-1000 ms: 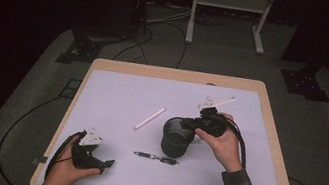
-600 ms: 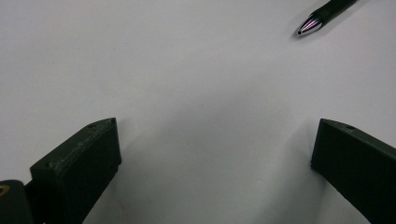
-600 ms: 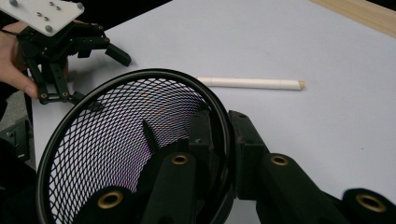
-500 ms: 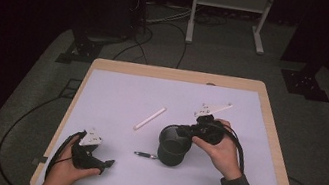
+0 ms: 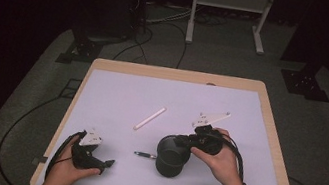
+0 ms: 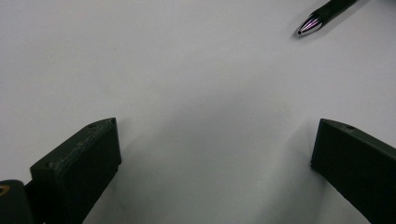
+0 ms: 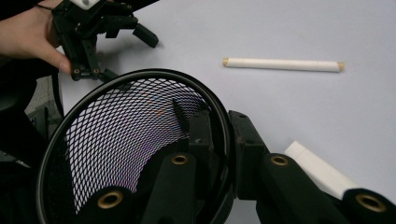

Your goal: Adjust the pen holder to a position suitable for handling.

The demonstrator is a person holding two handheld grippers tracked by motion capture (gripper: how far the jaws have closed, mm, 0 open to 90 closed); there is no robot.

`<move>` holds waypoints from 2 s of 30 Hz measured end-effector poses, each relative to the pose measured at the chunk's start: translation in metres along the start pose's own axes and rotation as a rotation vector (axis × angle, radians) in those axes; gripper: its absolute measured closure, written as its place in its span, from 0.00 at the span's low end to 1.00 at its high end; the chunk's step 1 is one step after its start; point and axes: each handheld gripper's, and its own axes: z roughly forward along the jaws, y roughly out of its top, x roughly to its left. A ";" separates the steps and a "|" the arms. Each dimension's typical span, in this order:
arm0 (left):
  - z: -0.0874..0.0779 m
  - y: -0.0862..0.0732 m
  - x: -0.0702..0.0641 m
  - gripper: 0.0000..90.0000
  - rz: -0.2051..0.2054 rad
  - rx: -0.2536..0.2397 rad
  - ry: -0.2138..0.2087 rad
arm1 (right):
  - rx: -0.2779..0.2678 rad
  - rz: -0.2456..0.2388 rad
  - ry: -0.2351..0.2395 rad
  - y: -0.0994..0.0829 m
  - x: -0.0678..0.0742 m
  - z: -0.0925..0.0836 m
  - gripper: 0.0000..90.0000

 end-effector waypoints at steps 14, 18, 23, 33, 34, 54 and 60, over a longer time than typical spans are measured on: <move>0.000 0.000 0.000 0.00 -0.002 0.000 0.000 | 0.030 -0.010 0.025 -0.012 0.016 0.009 0.88; 0.000 0.000 0.000 0.00 0.000 -0.001 0.001 | 0.033 -0.010 0.026 -0.014 0.018 0.011 0.88; 0.000 0.000 0.000 0.00 0.001 -0.001 0.001 | 0.042 -0.011 0.031 -0.017 0.020 0.016 0.88; 0.000 0.000 0.000 0.00 0.001 -0.002 0.001 | 0.048 -0.025 0.032 -0.021 0.023 0.024 0.88; 0.000 0.000 0.000 0.01 0.000 -0.002 0.000 | 0.048 -0.025 0.032 -0.021 0.023 0.024 0.88; 0.000 0.000 0.000 0.01 0.000 -0.002 0.000 | 0.006 -0.032 0.031 -0.022 0.022 0.020 0.76; 0.000 0.000 0.000 0.01 -0.001 0.000 -0.001 | -0.025 -0.028 0.019 -0.022 0.022 0.009 0.66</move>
